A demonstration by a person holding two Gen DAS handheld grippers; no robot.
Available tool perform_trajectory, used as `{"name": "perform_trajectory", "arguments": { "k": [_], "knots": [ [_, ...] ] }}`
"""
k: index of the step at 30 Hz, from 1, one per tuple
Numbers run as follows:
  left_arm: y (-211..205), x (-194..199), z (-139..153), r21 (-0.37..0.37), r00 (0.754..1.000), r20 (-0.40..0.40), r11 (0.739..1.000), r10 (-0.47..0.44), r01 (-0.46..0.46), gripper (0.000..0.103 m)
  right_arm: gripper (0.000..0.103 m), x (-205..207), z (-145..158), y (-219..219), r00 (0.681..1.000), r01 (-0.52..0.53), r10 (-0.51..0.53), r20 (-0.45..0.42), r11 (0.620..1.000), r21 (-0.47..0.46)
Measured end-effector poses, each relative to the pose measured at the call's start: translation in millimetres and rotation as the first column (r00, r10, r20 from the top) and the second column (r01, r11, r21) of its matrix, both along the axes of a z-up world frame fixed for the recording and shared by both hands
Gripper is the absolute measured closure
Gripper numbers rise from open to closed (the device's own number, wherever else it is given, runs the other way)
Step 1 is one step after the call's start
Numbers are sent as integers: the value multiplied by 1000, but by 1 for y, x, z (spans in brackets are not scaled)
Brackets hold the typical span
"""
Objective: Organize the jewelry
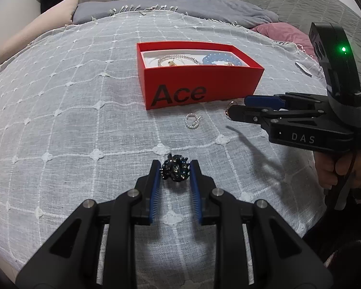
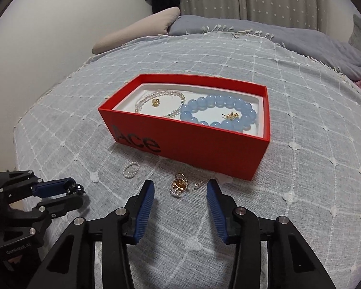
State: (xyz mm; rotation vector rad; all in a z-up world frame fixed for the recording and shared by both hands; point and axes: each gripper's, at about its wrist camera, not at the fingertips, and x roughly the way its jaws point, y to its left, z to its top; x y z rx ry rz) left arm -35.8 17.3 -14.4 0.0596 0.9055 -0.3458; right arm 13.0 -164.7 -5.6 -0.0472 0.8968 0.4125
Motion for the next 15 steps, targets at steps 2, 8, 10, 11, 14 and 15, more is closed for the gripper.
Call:
{"name": "perform_trajectory", "arguments": {
  "k": [2, 8, 10, 11, 14, 15],
  "knots": [
    [0, 0, 1, -1, 1000, 1, 1000, 2, -2, 77, 60, 3, 0, 3, 1000, -5, 5, 1, 1000, -3],
    [-1, 1, 2, -3, 1000, 1, 1000, 4, -4, 77, 66, 11, -2, 9, 1000, -6, 6, -3, 1000, -19],
    [-1, 1, 2, -2, 1000, 0, 1000, 3, -3, 77, 73, 13, -3, 9, 1000, -5, 5, -8, 1000, -24],
    [-1, 1, 1, -1, 1000, -1, 1000, 3, -3, 77, 76, 14, -4, 9, 1000, -6, 5, -14, 1000, -25],
    [0, 2, 1, 3, 1000, -2, 1000, 6, -6, 77, 90, 14, -5, 7, 1000, -4, 3, -24, 1000, -25],
    [1, 2, 1, 3, 1000, -2, 1000, 7, -7, 77, 92, 14, -4, 6, 1000, -2, 1, -25, 1000, -20]
  ]
}}
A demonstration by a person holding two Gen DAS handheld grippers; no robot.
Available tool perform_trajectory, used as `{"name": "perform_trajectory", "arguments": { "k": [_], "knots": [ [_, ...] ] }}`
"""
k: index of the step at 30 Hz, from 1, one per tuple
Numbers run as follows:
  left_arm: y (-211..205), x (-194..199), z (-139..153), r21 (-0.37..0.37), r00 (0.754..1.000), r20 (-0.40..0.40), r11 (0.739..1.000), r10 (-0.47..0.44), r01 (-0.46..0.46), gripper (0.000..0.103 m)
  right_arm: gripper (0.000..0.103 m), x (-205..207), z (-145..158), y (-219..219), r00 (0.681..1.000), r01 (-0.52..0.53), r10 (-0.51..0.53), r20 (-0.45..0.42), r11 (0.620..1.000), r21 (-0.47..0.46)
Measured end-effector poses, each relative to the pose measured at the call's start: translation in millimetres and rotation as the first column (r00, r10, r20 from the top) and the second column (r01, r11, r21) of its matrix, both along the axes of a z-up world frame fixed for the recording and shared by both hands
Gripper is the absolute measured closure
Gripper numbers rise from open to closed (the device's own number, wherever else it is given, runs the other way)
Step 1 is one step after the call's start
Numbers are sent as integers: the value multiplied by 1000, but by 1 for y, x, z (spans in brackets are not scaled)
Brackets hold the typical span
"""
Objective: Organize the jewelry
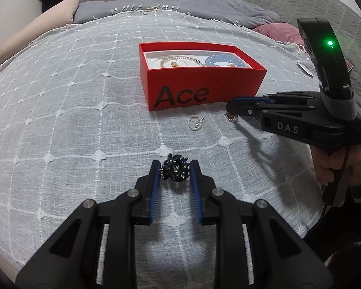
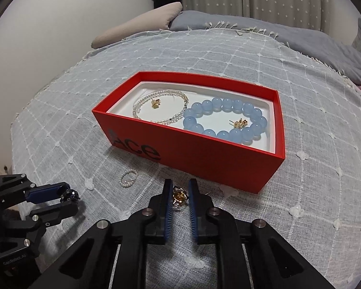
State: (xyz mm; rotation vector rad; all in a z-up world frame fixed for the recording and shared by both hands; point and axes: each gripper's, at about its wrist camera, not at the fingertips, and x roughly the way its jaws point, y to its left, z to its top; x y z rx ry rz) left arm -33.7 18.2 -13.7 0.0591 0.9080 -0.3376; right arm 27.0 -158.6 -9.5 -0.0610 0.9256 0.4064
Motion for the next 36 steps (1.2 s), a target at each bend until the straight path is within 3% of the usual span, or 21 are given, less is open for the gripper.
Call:
{"name": "perform_trajectory", "arguments": {
  "k": [1, 10, 16, 20, 23, 25, 26, 32, 36],
  "knots": [
    [1, 1, 0, 0, 1000, 0, 1000, 2, -2, 77, 97, 0, 1, -1, 1000, -2, 2, -3, 1000, 6],
    [3, 2, -1, 0, 1000, 2, 1000, 18, -18, 77, 99, -6, 23, -19, 1000, -3, 2, 4, 994, 106],
    [2, 2, -1, 2, 1000, 4, 1000, 14, -14, 77, 97, -8, 28, -27, 999, 19, -22, 27, 993, 116],
    [1, 3, -1, 1, 1000, 2, 1000, 14, -14, 77, 87, -1, 19, -22, 1000, 26, -25, -14, 996, 81],
    [1, 3, -2, 1, 1000, -2, 1000, 16, -16, 77, 73, -1, 14, -16, 1000, 12, -11, -24, 998, 57],
    [1, 3, -3, 0, 1000, -5, 1000, 18, -18, 77, 38, -4, 14, -13, 1000, 12, -11, -10, 999, 49],
    [1, 3, -3, 0, 1000, -5, 1000, 19, -19, 77, 37, -6, 15, -11, 1000, 8, -8, 10, 999, 38],
    [-2, 5, -5, 1, 1000, -11, 1000, 16, -16, 77, 39, -3, 7, 0, 1000, -9, 9, 8, 1000, -2],
    [-6, 6, -7, 7, 1000, -16, 1000, 8, -8, 77, 60, 3, -2, 1, 1000, -12, 12, -25, 1000, -12]
  ]
}}
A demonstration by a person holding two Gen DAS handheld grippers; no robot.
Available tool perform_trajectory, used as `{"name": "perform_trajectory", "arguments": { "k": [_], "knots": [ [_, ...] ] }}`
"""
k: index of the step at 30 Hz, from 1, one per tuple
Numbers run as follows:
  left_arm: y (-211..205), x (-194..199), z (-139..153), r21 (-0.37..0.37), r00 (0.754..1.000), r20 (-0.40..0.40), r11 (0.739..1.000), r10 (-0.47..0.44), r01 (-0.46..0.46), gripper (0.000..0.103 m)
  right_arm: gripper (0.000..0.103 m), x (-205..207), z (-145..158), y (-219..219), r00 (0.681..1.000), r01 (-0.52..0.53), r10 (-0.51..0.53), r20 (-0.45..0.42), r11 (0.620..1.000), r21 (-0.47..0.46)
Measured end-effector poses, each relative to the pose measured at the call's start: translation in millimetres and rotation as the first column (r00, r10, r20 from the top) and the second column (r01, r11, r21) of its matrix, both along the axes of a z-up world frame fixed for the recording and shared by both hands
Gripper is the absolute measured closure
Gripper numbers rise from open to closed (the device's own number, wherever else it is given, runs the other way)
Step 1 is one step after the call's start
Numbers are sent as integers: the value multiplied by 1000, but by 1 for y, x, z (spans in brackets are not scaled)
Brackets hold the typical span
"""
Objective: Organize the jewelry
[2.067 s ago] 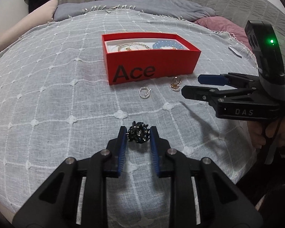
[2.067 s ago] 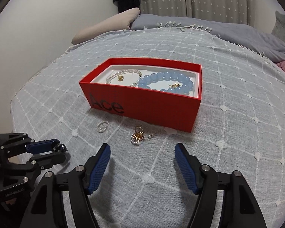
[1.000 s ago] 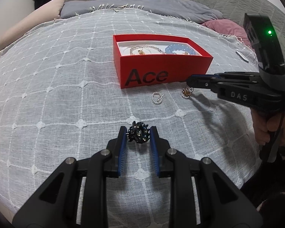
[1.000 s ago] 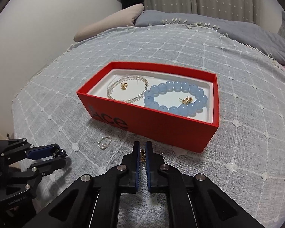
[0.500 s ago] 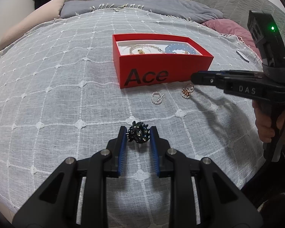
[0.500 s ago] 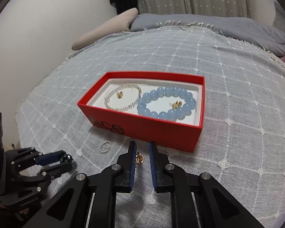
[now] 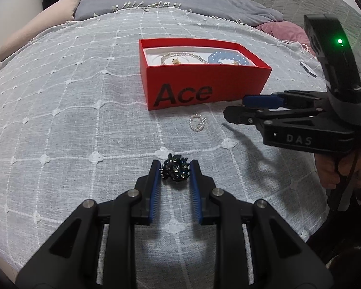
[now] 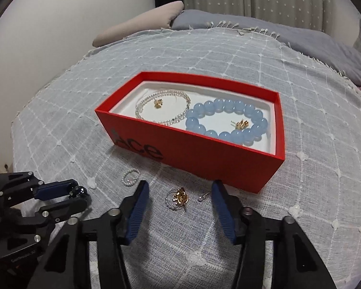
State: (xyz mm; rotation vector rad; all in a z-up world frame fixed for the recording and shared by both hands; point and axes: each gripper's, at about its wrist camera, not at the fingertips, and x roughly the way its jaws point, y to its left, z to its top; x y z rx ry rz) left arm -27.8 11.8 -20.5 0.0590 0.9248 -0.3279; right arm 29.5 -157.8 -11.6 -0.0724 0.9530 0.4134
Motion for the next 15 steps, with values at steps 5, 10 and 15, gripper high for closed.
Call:
{"name": "perform_trajectory", "arguments": {
  "k": [5, 10, 15],
  "knots": [
    [-4, 2, 0, 5, 1000, -3, 1000, -8, 8, 77, 85, 3, -3, -5, 1000, -8, 9, -18, 1000, 20],
    [-10, 3, 1, 8, 1000, -4, 1000, -20, 20, 77, 98, -1, 3, -12, 1000, -20, 21, -13, 998, 58],
    [-14, 2, 1, 11, 1000, -2, 1000, -29, 29, 77, 99, -3, 12, -19, 999, -26, 30, -30, 991, 128]
  ]
}}
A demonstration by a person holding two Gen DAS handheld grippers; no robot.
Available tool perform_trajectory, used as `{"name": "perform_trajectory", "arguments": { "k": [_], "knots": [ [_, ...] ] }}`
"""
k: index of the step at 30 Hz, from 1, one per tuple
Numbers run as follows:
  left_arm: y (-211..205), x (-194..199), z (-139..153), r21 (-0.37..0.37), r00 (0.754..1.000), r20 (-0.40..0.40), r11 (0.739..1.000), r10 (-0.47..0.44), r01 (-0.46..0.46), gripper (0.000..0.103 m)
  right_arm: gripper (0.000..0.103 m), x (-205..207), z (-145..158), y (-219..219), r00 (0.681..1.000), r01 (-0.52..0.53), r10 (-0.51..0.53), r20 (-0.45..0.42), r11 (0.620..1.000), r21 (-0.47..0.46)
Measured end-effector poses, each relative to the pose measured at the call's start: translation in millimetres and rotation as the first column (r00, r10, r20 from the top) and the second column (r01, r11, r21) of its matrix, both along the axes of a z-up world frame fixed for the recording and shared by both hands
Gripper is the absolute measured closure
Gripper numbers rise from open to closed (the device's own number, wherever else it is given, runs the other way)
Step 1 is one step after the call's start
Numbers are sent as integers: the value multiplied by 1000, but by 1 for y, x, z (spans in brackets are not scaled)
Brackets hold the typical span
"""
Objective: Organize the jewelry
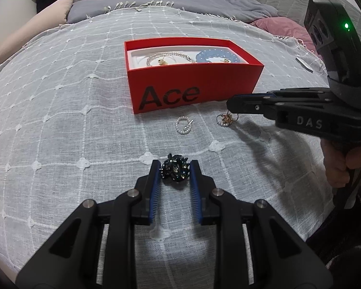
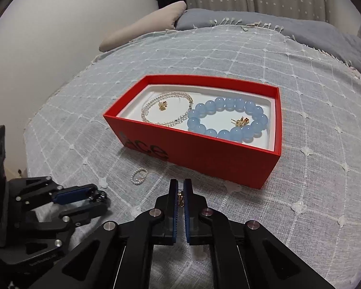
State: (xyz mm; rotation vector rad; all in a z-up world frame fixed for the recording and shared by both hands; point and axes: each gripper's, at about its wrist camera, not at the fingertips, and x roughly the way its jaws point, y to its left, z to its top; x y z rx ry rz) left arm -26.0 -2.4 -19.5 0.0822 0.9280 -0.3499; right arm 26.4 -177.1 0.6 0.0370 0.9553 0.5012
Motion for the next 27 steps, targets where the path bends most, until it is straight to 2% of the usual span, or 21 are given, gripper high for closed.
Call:
{"name": "perform_trajectory", "arguments": {
  "k": [2, 6, 11, 15, 17, 18, 19, 23, 24, 25, 27],
  "knots": [
    [0, 0, 0, -1, 1000, -1, 1000, 3, -3, 77, 100, 0, 4, -5, 1000, 7, -6, -13, 999, 39],
    [0, 1, 0, -2, 1000, -1, 1000, 5, -5, 77, 100, -3, 10, -8, 1000, 9, -9, 1, 999, 49],
    [-1, 1, 0, 0, 1000, -2, 1000, 0, 0, 77, 99, -9, 14, -1, 998, 30, -29, 55, 999, -32],
    [-3, 0, 0, 3, 1000, -5, 1000, -5, 5, 77, 83, -4, 5, 0, 997, 64, -60, 37, 993, -102],
    [-3, 1, 0, 3, 1000, -6, 1000, -6, 6, 77, 57, -4, 3, -1, 997, 73, -69, 34, 991, -110],
    [-3, 1, 0, 2, 1000, -6, 1000, -6, 6, 77, 36, -6, 4, -2, 996, 81, -76, 47, 991, -103],
    [-2, 0, 0, 2, 1000, -6, 1000, -5, 5, 77, 33, -7, 6, -1, 996, 75, -69, 63, 992, -103],
    [-1, 1, -1, 0, 1000, -9, 1000, -4, 4, 77, 34, -11, 8, 3, 997, 39, -31, 76, 994, -106],
    [-1, 0, -1, 1, 1000, -9, 1000, -4, 4, 77, 39, -11, 6, 4, 997, 27, -19, 75, 993, -114],
    [-1, 0, -2, 1, 1000, -10, 1000, -4, 4, 77, 48, -12, 4, 7, 998, 10, -2, 68, 992, -124],
    [0, -1, -2, 1, 1000, -12, 1000, -4, 4, 77, 56, -13, -2, 11, 998, -17, 24, 50, 991, -135]
  ]
}}
